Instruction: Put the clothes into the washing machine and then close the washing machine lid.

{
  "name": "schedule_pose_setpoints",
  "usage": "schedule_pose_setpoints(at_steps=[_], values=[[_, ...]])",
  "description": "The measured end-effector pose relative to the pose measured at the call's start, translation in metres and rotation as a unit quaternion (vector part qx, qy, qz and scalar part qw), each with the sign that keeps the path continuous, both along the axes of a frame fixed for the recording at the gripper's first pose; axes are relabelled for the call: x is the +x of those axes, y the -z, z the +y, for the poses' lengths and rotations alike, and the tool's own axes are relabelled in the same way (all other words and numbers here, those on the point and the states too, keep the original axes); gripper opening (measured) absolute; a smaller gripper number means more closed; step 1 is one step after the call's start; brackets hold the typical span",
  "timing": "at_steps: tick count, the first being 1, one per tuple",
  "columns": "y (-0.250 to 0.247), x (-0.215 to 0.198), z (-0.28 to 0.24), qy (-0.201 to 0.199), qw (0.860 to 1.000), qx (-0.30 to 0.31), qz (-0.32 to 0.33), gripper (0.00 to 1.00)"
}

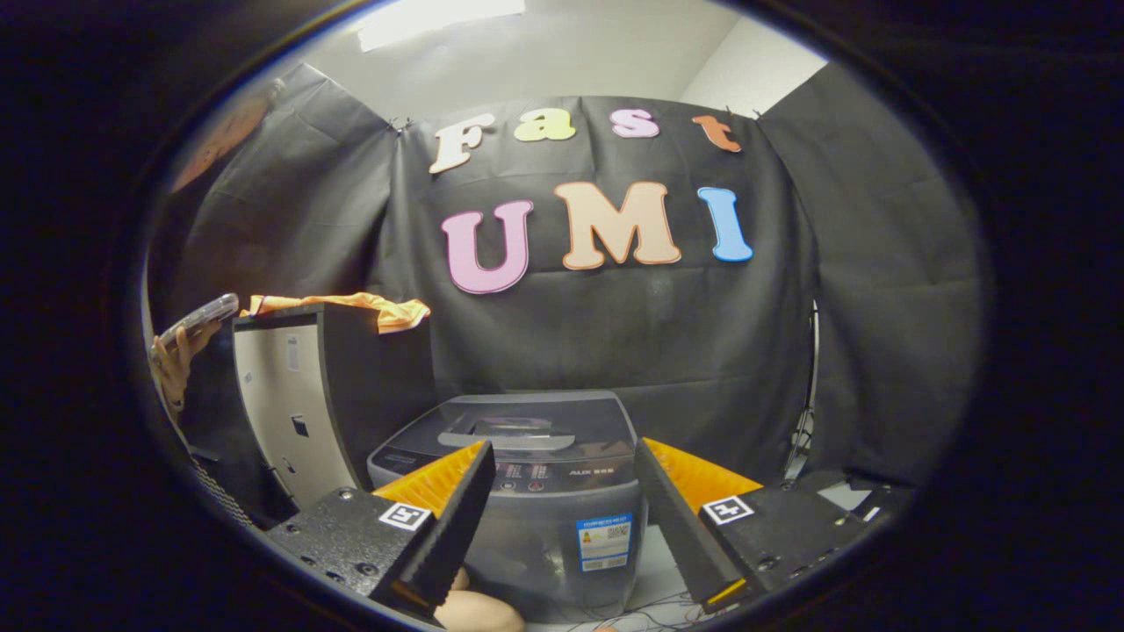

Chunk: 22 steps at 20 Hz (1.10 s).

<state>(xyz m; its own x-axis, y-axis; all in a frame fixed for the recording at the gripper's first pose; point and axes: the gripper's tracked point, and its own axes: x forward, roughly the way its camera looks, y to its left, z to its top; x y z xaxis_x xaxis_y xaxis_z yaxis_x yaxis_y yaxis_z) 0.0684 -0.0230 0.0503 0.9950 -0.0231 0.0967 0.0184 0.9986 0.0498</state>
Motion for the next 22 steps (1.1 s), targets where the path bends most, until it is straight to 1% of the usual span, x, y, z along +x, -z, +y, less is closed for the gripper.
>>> schedule_pose_setpoints(at_steps=[4, 10, 12, 15, 19, 22], values=[[0.013, -0.016, -0.001, 0.004, 1.000, 0.005, 0.008, 0.97], [0.029, -0.029, 0.007, -0.004, 1.000, -0.002, 0.019, 0.96], [0.037, -0.040, 0.009, -0.005, 1.000, 0.001, 0.027, 0.96], [0.034, -0.051, 0.013, -0.003, 1.000, 0.008, 0.022, 0.96], [0.030, -0.051, 0.014, 0.001, 1.000, 0.015, 0.018, 0.96], [0.037, -0.051, 0.017, -0.002, 1.000, 0.001, 0.030, 0.96]])
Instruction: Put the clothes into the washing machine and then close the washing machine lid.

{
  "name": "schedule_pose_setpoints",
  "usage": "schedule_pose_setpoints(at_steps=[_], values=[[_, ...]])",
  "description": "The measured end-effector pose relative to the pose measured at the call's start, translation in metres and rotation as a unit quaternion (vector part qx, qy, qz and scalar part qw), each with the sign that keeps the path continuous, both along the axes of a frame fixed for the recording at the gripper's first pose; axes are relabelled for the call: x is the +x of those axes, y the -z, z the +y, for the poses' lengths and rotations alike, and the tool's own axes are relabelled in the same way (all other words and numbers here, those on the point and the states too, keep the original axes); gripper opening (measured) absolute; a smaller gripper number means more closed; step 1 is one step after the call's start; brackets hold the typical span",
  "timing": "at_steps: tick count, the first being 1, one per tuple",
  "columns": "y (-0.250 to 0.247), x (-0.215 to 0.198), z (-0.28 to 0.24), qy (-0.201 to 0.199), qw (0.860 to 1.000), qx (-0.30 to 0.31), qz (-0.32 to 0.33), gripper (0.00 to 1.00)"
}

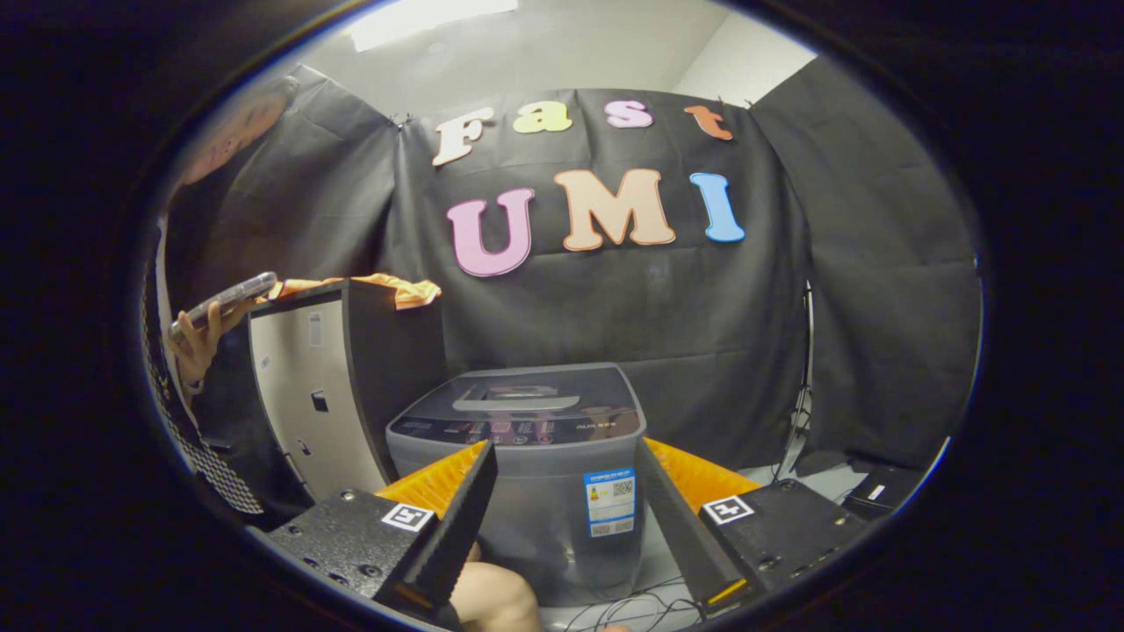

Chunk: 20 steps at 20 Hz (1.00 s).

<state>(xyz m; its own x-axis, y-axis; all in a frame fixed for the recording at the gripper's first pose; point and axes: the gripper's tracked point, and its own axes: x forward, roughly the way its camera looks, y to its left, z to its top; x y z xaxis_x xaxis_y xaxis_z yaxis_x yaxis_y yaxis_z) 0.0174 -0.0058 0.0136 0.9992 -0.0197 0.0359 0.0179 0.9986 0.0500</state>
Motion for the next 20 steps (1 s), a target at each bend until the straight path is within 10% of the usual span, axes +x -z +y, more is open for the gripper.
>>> schedule_pose_setpoints(at_steps=[20], values=[[0.0056, -0.0059, -0.0003, 0.002, 1.000, 0.004, 0.007, 0.96]])
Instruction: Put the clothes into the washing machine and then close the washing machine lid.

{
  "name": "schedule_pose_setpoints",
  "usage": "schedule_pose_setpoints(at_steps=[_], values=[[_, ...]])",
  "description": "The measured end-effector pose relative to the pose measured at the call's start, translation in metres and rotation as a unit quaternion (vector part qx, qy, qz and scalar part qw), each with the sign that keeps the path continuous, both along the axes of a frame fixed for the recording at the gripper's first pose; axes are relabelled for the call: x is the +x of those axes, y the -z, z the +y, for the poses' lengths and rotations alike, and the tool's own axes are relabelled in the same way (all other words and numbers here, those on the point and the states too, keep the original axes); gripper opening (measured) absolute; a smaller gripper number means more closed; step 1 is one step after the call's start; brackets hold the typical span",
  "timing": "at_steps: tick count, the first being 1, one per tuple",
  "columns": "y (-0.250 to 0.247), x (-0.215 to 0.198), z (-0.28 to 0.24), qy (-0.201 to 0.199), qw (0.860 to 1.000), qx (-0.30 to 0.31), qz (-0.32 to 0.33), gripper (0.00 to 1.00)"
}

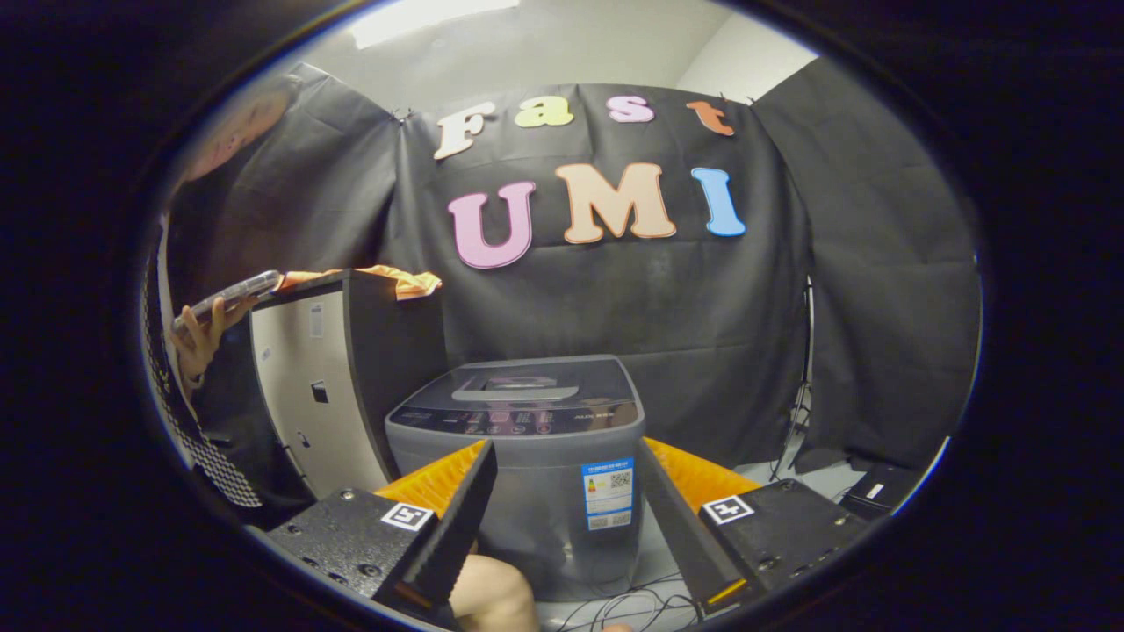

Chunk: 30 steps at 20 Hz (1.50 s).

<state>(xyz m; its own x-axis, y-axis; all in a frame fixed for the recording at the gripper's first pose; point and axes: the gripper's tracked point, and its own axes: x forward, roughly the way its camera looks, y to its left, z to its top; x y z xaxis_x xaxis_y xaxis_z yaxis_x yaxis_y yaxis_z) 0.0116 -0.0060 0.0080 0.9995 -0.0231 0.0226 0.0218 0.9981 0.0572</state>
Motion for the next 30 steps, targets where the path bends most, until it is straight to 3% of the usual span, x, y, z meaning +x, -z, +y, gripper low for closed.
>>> schedule_pose_setpoints(at_steps=[30], values=[[0.004, -0.004, 0.012, -0.015, 1.000, -0.027, 0.002, 0.96]])
